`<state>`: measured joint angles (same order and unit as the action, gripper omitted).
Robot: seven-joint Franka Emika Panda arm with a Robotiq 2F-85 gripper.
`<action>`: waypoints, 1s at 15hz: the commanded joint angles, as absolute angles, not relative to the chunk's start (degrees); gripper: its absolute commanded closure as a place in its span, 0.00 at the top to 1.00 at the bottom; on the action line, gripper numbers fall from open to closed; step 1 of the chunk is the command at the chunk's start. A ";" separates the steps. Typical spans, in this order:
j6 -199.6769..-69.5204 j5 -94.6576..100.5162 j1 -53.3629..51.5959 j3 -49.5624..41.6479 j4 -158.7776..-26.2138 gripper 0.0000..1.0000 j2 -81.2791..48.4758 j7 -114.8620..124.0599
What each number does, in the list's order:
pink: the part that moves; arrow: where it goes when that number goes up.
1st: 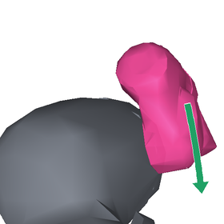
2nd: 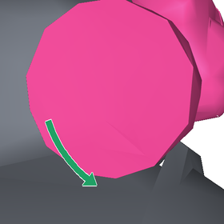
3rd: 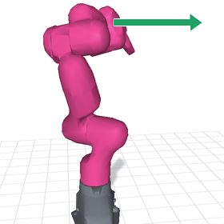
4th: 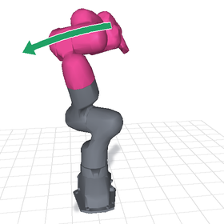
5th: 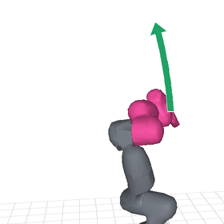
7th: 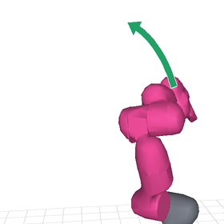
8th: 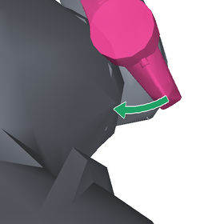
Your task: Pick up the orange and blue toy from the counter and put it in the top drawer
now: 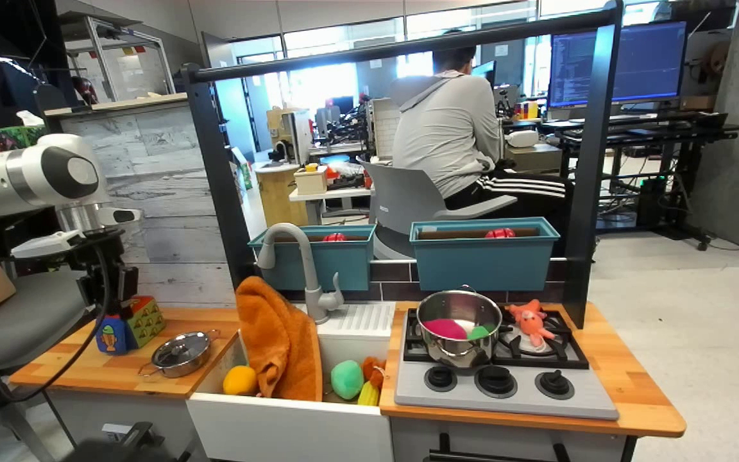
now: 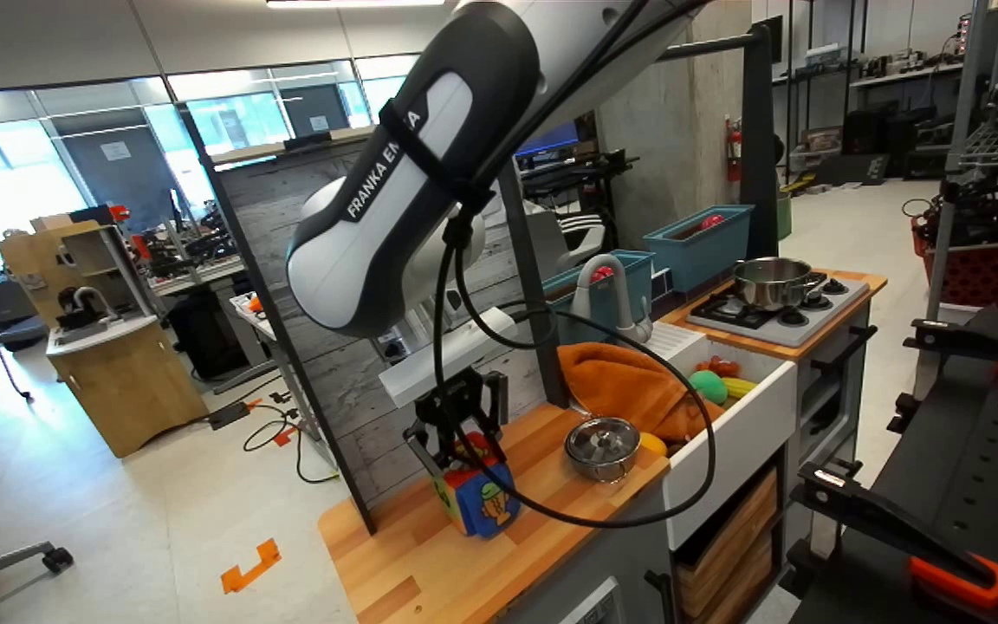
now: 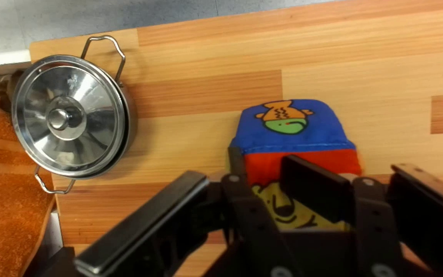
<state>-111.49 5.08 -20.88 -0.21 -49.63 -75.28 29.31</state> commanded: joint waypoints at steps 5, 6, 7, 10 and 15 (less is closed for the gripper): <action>-102.46 3.71 -20.10 -0.28 -40.26 0.01 -79.58 28.04; -98.69 3.71 -19.94 0.01 -40.07 0.01 -79.17 26.79; -94.22 3.63 -19.63 0.76 -39.82 0.01 -78.57 23.91; -85.99 5.03 -19.42 1.75 -40.54 0.01 -75.84 16.41; -73.01 6.12 -19.95 1.73 -38.56 0.01 -72.78 2.63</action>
